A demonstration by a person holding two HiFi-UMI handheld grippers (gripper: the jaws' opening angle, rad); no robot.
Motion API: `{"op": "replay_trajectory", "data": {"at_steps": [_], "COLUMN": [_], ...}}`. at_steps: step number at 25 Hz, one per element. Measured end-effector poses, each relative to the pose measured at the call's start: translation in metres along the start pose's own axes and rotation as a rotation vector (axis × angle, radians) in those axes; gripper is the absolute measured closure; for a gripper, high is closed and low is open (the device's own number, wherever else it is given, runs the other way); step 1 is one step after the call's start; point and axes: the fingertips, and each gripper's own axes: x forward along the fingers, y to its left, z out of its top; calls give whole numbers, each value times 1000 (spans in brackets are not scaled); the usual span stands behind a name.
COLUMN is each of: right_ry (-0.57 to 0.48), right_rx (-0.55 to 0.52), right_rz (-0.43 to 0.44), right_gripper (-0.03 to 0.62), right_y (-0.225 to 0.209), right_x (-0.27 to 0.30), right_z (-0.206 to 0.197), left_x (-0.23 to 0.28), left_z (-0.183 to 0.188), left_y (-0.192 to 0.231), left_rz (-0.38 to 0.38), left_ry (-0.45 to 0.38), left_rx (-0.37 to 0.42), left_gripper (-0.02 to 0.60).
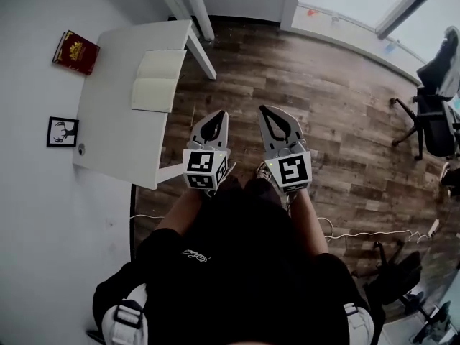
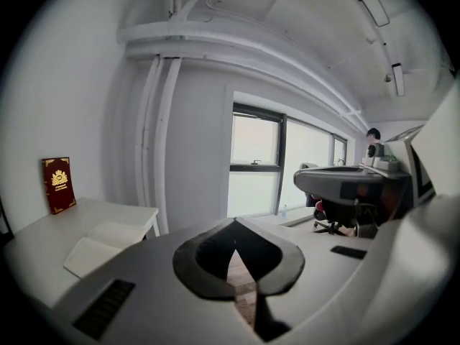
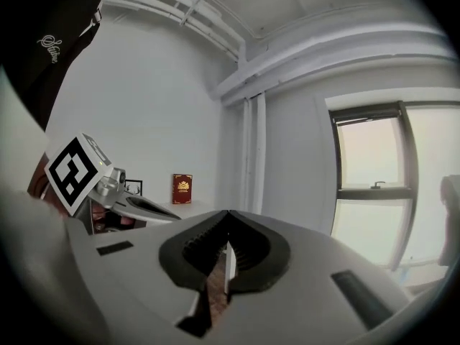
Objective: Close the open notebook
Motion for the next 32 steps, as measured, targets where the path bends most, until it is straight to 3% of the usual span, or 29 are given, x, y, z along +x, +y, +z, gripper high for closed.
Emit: {"op": "replay_trajectory", "data": {"at_steps": [9, 13, 18, 24, 26, 28, 32], "right_ry": [27, 67, 101, 147, 165, 176, 134], "right_rx": [-25, -123, -164, -307, -421, -602, -895], "right_rz": [278, 380, 524, 595, 613, 628, 621], "right_gripper": [572, 572, 571, 571, 551, 419, 419], "right_y": [35, 75, 136, 193, 210, 225, 242], "right_x": [78, 117, 162, 209, 224, 235, 257], "right_z": [-21, -33, -52, -92, -105, -123, -156], "left_x": [-14, -33, -55, -78, -85, -92, -98], "left_z": [-27, -47, -74, -123, -133, -141, -153], "left_y": [73, 118, 177, 219, 225, 230, 237], "left_rz": [252, 350, 480, 557, 567, 580, 603], "left_ry": [46, 49, 13, 51, 61, 73, 85], "left_rx": [-107, -173, -266, -387, -416, -421, -443], "left_gripper": [578, 578, 578, 578, 578, 578, 578]}}
